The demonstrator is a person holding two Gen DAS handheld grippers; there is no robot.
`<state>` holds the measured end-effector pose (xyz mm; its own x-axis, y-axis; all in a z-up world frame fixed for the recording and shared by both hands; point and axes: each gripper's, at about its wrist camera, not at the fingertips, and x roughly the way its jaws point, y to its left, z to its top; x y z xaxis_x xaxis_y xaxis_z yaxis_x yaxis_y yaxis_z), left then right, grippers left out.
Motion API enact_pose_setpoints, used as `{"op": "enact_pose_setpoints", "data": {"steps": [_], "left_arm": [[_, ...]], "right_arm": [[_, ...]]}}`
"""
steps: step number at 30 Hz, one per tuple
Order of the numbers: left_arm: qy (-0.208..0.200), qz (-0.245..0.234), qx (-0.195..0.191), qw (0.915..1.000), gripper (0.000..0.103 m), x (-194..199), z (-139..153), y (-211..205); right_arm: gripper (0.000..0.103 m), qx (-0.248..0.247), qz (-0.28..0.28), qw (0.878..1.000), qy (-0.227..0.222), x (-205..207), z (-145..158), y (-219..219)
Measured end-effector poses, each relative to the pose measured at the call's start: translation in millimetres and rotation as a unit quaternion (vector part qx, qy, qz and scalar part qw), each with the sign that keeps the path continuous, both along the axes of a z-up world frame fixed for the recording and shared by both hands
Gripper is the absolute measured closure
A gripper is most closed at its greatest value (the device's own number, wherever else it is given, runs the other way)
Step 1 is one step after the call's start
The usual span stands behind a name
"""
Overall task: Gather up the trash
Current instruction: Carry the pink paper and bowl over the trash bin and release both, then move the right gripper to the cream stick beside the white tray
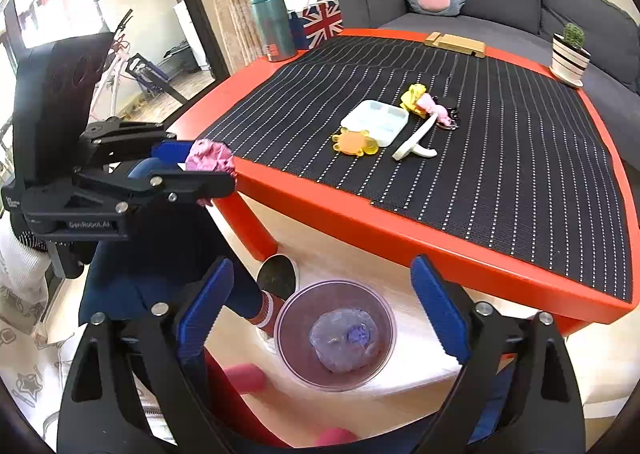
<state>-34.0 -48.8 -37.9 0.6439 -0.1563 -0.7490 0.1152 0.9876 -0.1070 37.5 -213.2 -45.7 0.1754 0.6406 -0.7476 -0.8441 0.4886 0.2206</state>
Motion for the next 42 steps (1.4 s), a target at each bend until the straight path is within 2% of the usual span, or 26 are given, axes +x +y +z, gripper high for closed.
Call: {"op": "enact_pose_setpoints", "data": {"steps": [24, 26, 28, 29, 33, 42], "left_arm": [[0.017, -0.046, -0.002, 0.9988, 0.065, 0, -10, -30], [0.016, -0.051, -0.005, 0.9985, 0.058, 1, -9, -32], [0.011, -0.054, -0.011, 0.9984, 0.023, 0, -8, -33], [0.007, -0.052, -0.017, 0.9985, 0.015, 0, -8, -32], [0.008, -0.043, -0.025, 0.9987, 0.010, 2, -8, -29], [0.008, -0.035, -0.031, 0.9989, 0.009, 2, -9, -23]], "right_arm": [[0.011, 0.003, -0.056, 0.998, -0.022, 10, 10, -27], [0.011, 0.005, -0.058, 0.998, -0.023, 11, 11, -28], [0.011, 0.005, -0.060, 0.998, -0.023, 12, 12, -28], [0.011, 0.005, -0.061, 0.998, -0.022, 12, 12, -29], [0.011, 0.004, -0.061, 0.998, -0.021, 12, 11, -30], [0.011, 0.003, -0.060, 0.998, -0.015, 11, 7, -27]]}}
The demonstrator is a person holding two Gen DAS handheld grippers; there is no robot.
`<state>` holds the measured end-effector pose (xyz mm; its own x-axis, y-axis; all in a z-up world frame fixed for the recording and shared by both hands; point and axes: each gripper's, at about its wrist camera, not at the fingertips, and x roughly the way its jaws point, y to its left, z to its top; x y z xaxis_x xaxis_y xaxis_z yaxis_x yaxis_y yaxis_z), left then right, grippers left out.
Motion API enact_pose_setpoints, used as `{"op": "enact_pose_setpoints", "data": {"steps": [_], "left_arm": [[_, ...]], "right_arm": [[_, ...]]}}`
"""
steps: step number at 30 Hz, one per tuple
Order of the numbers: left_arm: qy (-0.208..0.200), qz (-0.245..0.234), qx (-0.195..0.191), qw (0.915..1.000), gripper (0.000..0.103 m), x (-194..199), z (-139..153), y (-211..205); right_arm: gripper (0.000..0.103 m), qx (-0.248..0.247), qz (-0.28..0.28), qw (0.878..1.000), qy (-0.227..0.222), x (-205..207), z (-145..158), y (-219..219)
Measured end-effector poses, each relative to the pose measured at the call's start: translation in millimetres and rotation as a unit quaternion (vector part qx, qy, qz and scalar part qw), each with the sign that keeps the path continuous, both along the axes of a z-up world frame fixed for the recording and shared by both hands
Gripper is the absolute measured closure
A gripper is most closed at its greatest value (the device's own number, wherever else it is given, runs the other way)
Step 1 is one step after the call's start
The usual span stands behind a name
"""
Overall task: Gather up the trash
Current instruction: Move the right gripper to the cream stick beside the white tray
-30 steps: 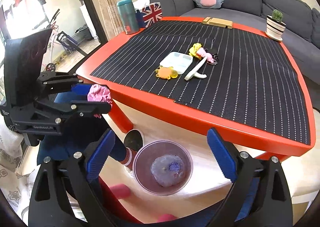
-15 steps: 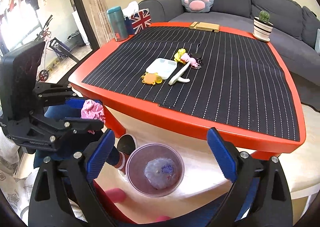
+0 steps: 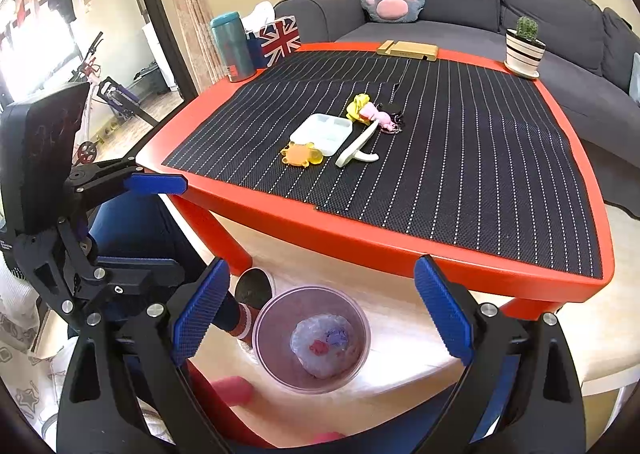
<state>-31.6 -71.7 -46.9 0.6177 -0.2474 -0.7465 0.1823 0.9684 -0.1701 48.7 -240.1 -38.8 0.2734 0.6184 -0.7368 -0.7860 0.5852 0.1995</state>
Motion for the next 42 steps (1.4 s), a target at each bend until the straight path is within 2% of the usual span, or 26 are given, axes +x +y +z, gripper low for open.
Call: {"op": "enact_pose_setpoints", "data": {"steps": [13, 26, 31, 42], "left_arm": [[-0.004, 0.022, 0.000, 0.9998, 0.008, 5, 0, 12], [-0.022, 0.046, 0.001, 0.9987, 0.008, 13, 12, 31], [-0.023, 0.051, -0.003, 0.9984, 0.008, 15, 12, 36], [-0.029, 0.060, -0.007, 0.9978, 0.008, 12, 17, 45]], "right_arm": [[0.010, 0.006, -0.006, 1.000, -0.001, 8, 1, 5], [0.006, -0.010, -0.013, 1.000, -0.008, 53, 19, 39], [0.005, -0.020, -0.017, 1.000, 0.014, 77, 20, 54], [0.004, -0.044, -0.061, 0.989, 0.126, 148, -3, 91]]}}
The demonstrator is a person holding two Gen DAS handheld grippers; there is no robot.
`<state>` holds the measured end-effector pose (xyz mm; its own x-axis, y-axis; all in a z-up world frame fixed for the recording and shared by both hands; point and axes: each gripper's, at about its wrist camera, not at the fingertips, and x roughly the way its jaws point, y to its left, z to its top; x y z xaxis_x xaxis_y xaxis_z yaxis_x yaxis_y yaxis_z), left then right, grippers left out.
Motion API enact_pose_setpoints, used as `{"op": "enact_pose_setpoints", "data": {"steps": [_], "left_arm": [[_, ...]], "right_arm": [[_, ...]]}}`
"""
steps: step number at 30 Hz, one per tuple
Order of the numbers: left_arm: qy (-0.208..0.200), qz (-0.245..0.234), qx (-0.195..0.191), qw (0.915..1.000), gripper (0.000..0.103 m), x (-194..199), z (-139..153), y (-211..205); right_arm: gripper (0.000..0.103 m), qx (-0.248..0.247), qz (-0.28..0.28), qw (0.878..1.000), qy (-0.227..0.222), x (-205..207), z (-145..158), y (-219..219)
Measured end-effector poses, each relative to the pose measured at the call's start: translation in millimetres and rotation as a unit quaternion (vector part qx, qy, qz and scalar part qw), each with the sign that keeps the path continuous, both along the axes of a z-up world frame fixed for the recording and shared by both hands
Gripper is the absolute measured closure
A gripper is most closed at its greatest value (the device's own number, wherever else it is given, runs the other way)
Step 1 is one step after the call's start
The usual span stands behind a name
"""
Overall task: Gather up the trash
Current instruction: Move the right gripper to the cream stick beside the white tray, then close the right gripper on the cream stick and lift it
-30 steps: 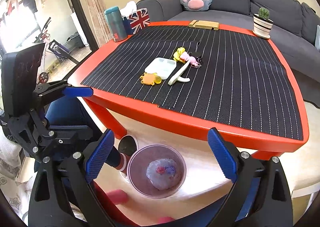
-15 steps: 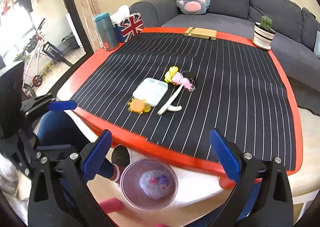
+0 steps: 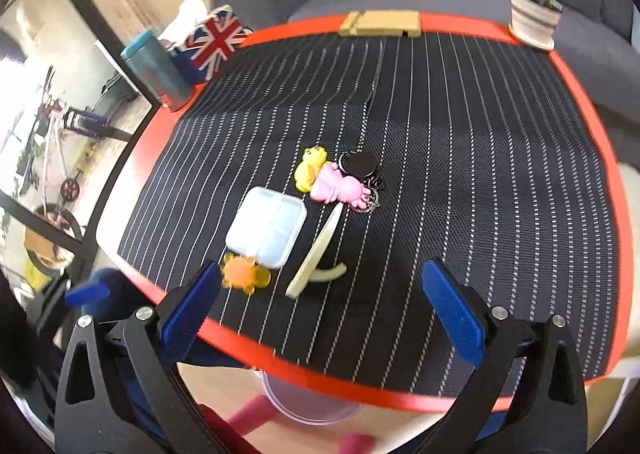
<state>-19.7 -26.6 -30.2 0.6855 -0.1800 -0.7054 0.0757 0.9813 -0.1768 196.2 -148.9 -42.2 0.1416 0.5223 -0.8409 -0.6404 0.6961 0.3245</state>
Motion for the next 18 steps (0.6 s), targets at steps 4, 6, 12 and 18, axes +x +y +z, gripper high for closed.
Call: {"op": "enact_pose_setpoints", "data": {"steps": [4, 6, 12, 18], "left_arm": [[-0.001, 0.005, -0.002, 1.0000, 0.008, -2, 0, 4], [-0.002, 0.007, -0.004, 1.0000, 0.008, -2, 0, 6], [0.000, 0.012, -0.007, 0.9999, 0.008, -2, -2, 12], [0.002, 0.013, -0.010, 0.9999, 0.008, -1, -4, 13]], "right_arm": [[0.004, -0.006, -0.021, 0.999, 0.035, 17, -14, 7], [0.004, -0.007, -0.026, 0.998, 0.050, 22, -20, 10], [0.026, -0.003, -0.031, 0.997, 0.075, 26, -29, 16], [0.052, 0.002, -0.026, 0.997, 0.077, 24, -28, 20]]}}
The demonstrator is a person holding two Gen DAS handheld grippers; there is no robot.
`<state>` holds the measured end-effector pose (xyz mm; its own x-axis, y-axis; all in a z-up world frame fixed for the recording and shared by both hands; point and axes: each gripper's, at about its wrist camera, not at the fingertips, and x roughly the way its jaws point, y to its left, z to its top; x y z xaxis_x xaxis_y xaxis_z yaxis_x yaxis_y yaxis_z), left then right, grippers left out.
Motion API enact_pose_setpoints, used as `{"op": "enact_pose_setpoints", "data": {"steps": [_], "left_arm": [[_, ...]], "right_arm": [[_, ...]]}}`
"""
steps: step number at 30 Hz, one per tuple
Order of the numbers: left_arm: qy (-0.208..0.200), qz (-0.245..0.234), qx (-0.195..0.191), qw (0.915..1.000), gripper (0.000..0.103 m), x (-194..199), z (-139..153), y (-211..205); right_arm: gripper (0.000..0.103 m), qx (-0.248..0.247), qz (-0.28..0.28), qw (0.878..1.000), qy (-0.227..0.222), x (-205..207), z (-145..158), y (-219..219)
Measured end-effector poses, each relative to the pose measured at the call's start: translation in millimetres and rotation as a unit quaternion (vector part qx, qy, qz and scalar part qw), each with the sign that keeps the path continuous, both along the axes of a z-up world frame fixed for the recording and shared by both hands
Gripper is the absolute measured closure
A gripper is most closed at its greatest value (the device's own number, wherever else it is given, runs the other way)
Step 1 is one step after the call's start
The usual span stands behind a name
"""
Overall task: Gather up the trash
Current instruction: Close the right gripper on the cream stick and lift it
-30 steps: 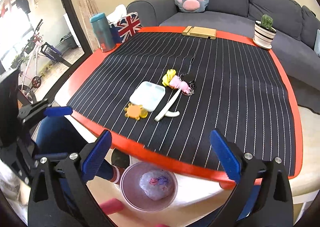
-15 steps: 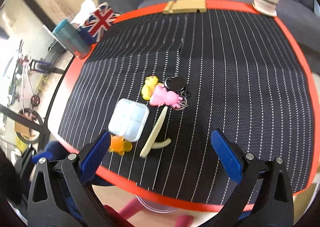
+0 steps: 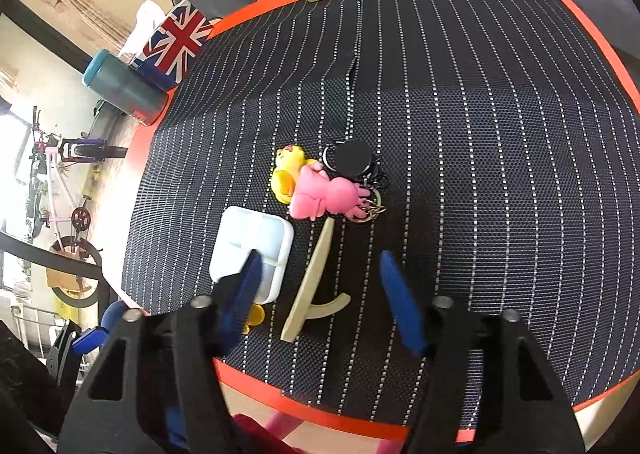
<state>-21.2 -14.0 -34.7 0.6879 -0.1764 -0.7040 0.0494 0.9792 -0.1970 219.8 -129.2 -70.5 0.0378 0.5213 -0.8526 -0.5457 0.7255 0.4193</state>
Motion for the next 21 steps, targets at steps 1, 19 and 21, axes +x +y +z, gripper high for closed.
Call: {"op": "enact_pose_setpoints", "data": {"steps": [1, 19, 21], "left_arm": [[0.000, 0.000, 0.000, 1.0000, 0.008, -0.3, 0.0, 0.1], [0.003, 0.000, -0.003, 1.0000, 0.008, 2.7, -1.8, 1.7], [0.003, 0.001, -0.001, 1.0000, 0.008, 3.7, -1.6, 1.5]], "right_arm": [[0.057, 0.000, 0.001, 1.000, 0.000, -0.1, 0.0, 0.8], [0.097, 0.010, 0.002, 1.000, 0.008, -0.3, -3.4, 0.7], [0.097, 0.013, 0.001, 1.000, 0.008, -0.2, -2.4, -1.0]]}}
